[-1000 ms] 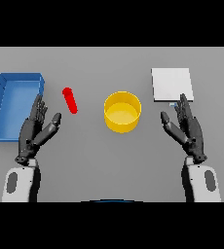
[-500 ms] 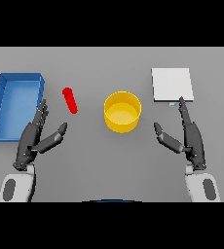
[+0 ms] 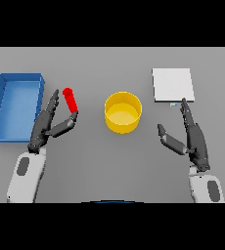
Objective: Pick up the red beaker and tilt it to pour out 1 green nut into yellow bowl. Pick up the yellow bowl and place it on the metallic measuring scale.
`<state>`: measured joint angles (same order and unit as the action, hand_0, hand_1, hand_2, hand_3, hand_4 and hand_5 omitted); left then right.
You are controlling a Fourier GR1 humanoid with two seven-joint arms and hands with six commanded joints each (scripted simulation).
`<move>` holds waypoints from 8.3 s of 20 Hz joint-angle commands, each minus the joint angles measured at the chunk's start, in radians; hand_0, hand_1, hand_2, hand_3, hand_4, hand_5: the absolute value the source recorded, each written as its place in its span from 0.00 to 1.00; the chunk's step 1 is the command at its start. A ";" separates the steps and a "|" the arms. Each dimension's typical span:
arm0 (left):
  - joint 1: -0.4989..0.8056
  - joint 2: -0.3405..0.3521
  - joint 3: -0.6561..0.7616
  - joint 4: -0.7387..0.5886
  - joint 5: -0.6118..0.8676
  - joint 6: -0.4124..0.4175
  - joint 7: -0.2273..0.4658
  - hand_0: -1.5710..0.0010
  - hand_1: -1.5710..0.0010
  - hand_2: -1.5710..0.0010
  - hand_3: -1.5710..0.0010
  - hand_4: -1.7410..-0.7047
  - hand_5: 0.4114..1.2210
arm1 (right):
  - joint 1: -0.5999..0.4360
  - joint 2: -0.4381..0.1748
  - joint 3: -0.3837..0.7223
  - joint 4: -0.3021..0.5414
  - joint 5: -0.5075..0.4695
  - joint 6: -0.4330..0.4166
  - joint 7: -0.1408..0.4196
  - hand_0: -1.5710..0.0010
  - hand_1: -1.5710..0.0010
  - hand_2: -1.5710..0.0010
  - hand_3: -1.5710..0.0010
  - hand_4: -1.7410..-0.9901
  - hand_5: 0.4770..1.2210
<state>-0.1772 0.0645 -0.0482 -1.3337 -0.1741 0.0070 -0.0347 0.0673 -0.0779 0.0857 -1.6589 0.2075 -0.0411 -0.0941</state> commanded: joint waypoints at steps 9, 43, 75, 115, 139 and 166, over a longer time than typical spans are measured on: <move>-0.182 -0.015 0.044 0.224 -0.006 0.024 -0.047 1.00 1.00 1.00 1.00 0.43 0.34 | -0.003 0.001 0.003 -0.006 0.009 -0.005 0.015 1.00 1.00 1.00 1.00 0.63 0.22; -0.390 -0.051 0.095 0.362 0.043 0.126 -0.120 0.02 0.02 0.02 0.02 0.03 0.87 | 0.023 0.001 0.001 -0.014 0.022 -0.019 -0.013 1.00 1.00 1.00 1.00 0.64 0.24; -0.854 0.209 -0.747 0.452 -0.723 -0.204 0.160 0.00 0.00 0.00 0.12 0.03 0.99 | 0.038 0.031 0.006 -0.032 -0.010 -0.006 0.003 1.00 1.00 1.00 1.00 0.59 0.25; -1.471 0.319 -0.839 1.010 -0.647 -0.195 0.012 0.00 0.00 0.01 0.12 0.01 1.00 | -0.004 0.033 -0.013 0.017 -0.012 -0.025 -0.014 1.00 1.00 1.00 1.00 0.72 0.16; -0.500 0.724 -0.442 0.287 0.186 0.422 0.586 0.00 0.00 0.00 0.06 0.00 1.00 | -0.003 -0.012 0.013 0.031 0.027 0.001 -0.050 1.00 1.00 1.00 1.00 0.70 0.25; -0.426 0.797 -0.524 0.172 0.379 0.245 0.543 0.97 0.98 0.98 0.98 0.93 0.32 | -0.011 -0.031 0.061 0.001 0.104 0.003 -0.011 1.00 1.00 1.00 1.00 0.75 0.27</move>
<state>-0.6035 0.8612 -0.5725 -1.1616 0.2049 0.2520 0.5095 0.0555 -0.1084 0.1471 -1.6583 0.3118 -0.0383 -0.1074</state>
